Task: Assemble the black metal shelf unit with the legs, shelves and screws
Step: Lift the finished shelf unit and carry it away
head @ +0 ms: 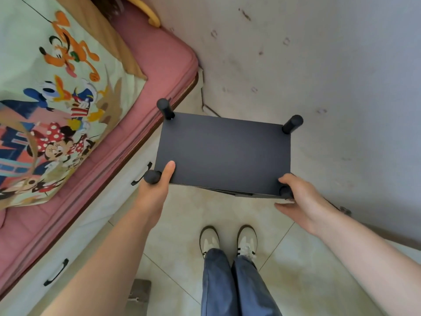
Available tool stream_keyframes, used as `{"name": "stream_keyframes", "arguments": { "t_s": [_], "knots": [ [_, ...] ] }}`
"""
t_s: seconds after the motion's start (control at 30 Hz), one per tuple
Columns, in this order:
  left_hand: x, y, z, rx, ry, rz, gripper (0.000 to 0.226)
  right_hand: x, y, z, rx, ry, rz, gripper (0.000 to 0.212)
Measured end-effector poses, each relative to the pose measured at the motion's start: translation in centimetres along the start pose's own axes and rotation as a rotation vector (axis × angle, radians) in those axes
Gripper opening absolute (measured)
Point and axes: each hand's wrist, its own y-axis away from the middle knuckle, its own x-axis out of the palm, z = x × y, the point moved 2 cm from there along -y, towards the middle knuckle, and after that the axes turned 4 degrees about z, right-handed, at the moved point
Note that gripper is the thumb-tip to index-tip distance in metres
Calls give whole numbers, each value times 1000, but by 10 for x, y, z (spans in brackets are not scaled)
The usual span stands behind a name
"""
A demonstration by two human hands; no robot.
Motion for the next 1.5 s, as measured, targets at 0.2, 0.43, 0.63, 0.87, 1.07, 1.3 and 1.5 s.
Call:
{"name": "stream_keyframes", "arguments": {
  "t_s": [0.2,0.43,0.63,0.87,1.07,1.3,1.5],
  "knots": [
    [0,-4,-5,-15,2,22,28,2,4,10,26,-157,101,15],
    [13,-23,-24,8,30,-9,25,3,1,22,-13,-229,77,11],
    [30,-51,-47,32,-5,42,21,7,-8,28,-66,-315,50,12],
    [49,-79,-82,118,58,19,39,21,-15,38,-84,-360,52,10],
    [54,-96,-97,125,13,44,36,29,-19,43,-71,-382,31,9],
    [53,-120,-123,37,-78,3,54,43,-17,44,-58,-394,47,9],
    [43,-111,-132,43,-158,-33,37,35,-14,47,23,-216,81,9]
  ]
}}
